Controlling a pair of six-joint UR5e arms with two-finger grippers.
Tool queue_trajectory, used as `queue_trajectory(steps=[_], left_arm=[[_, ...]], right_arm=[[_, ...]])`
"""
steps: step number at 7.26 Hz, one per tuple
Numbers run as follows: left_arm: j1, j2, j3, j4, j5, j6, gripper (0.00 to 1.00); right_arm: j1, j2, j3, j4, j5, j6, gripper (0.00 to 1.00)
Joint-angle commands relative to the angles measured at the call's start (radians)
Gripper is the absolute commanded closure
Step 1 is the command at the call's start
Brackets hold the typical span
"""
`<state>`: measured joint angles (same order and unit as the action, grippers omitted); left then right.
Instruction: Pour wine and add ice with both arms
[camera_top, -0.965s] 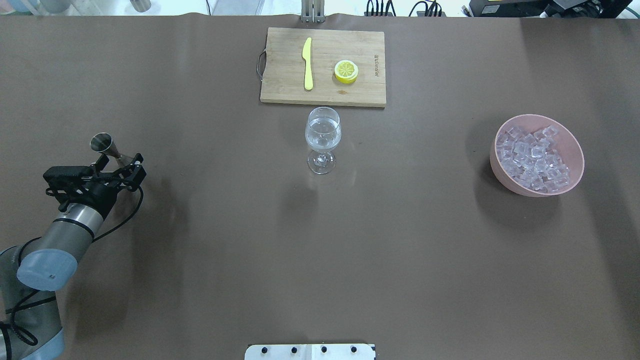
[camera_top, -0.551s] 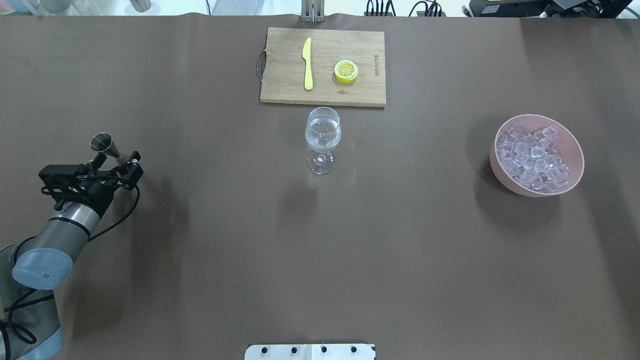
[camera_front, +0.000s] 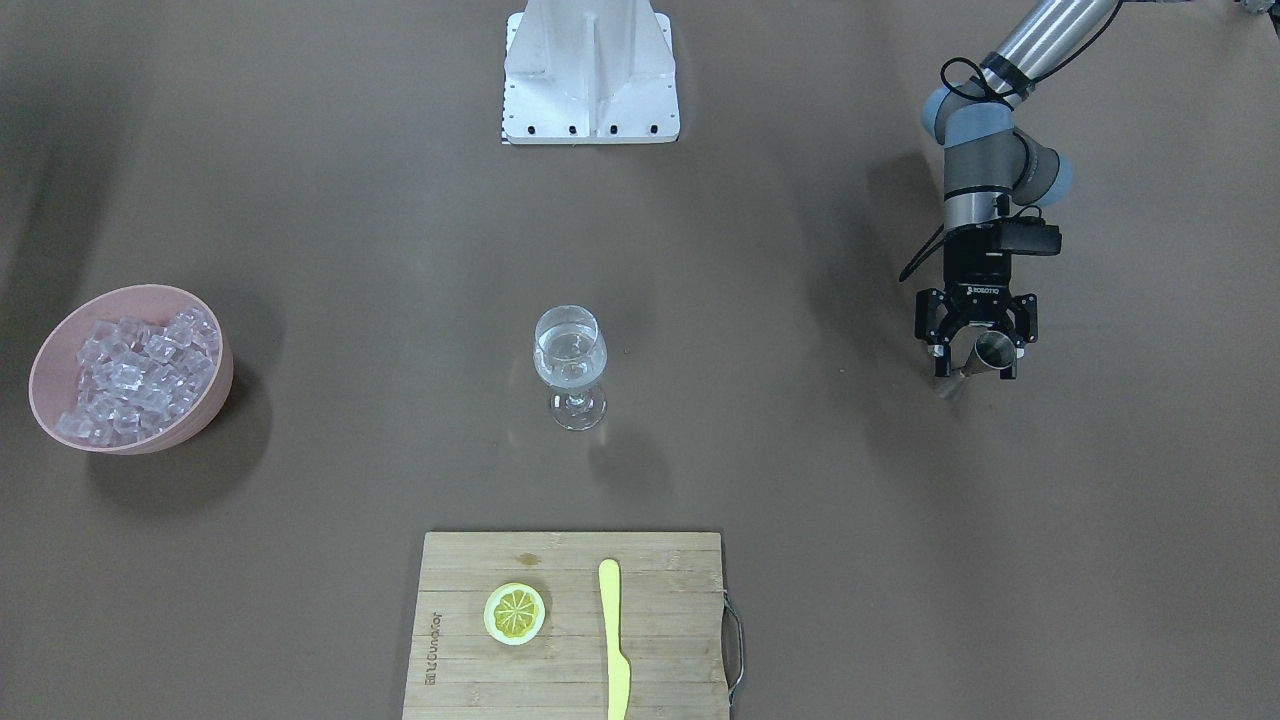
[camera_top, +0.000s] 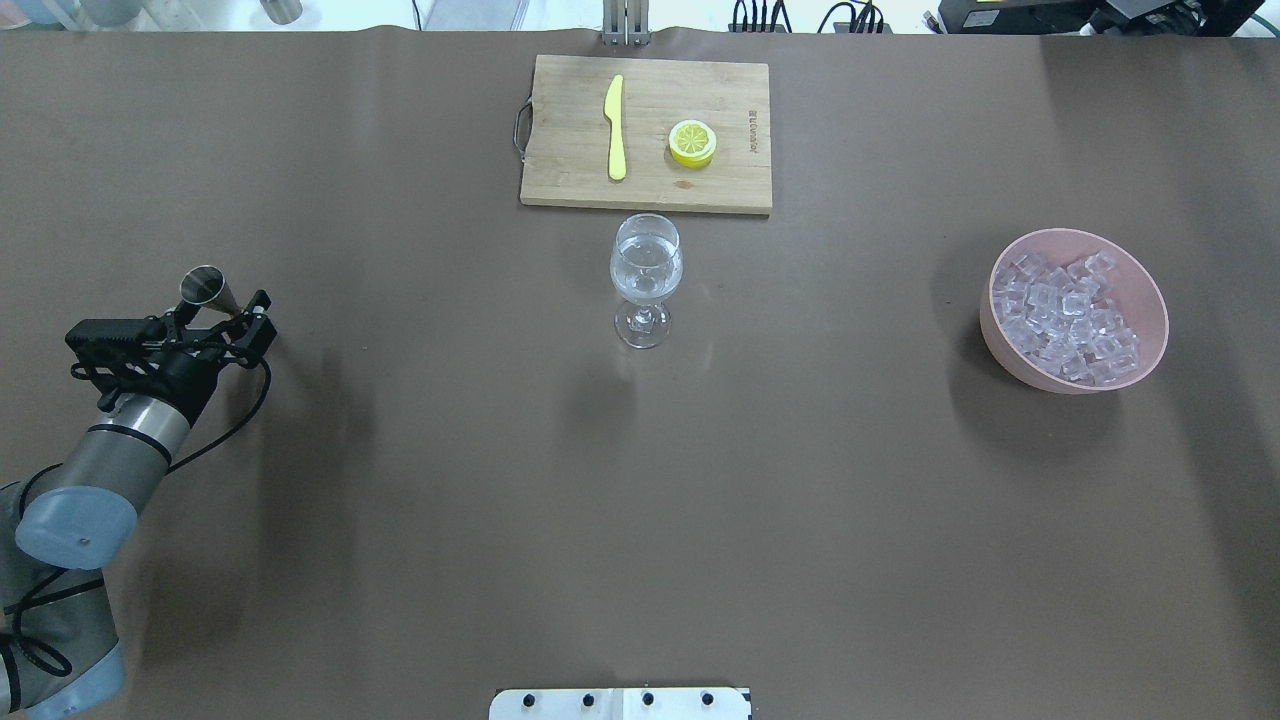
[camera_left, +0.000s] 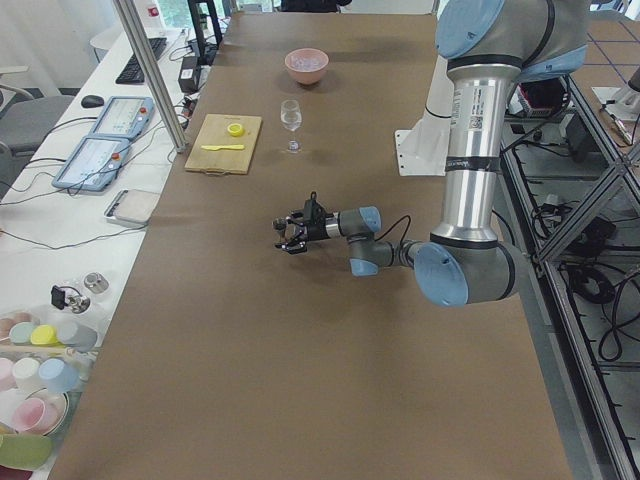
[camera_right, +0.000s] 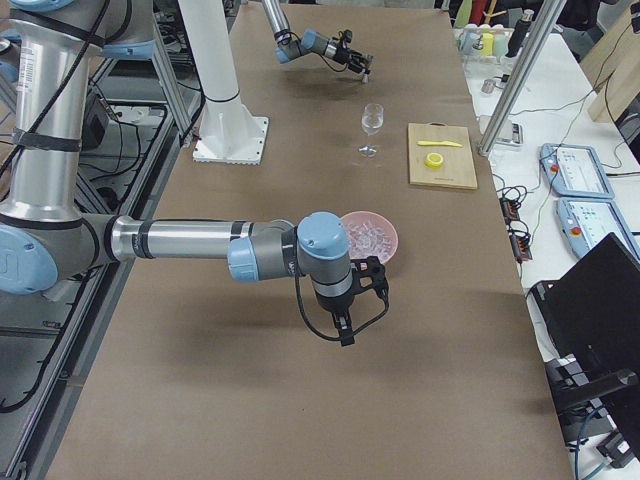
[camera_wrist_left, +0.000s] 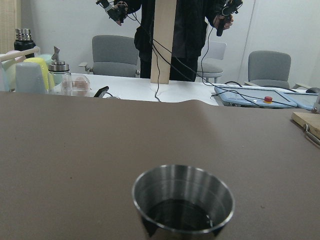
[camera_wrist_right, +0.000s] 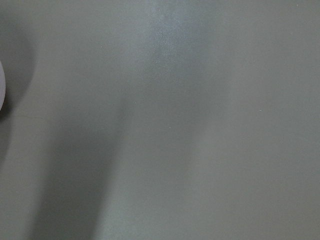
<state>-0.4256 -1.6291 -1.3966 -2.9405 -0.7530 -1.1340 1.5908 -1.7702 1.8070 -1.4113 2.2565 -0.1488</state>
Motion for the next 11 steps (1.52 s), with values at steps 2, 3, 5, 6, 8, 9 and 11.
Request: queue_trajectory(steps=[2,3,5,6,8,9,11], left_arm=[[-0.010,-0.005,0.020,0.003,0.000,0.000,0.10],[-0.010,-0.006,0.025,0.004,0.000,0.000,0.12],[-0.012,-0.021,0.028,0.009,0.000,0.028,0.22],[-0.012,-0.038,0.028,0.008,0.000,0.064,0.29],[-0.012,-0.038,0.030,0.008,0.000,0.073,0.41],[-0.012,-0.037,0.040,0.003,-0.002,0.073,0.45],[-0.012,-0.037,0.050,-0.002,-0.002,0.071,0.48]], right_arm=[[0.000,0.000,-0.002,0.000,0.000,0.000,0.00],[0.000,0.000,-0.002,0.000,0.000,0.000,0.00],[0.000,0.000,-0.002,0.000,0.000,0.000,0.00],[0.000,0.000,0.000,0.000,0.000,0.000,0.00],[0.000,0.000,0.000,0.000,0.000,0.000,0.00],[0.000,0.000,0.000,0.000,0.000,0.002,0.00],[0.000,0.000,0.000,0.000,0.000,0.000,0.00]])
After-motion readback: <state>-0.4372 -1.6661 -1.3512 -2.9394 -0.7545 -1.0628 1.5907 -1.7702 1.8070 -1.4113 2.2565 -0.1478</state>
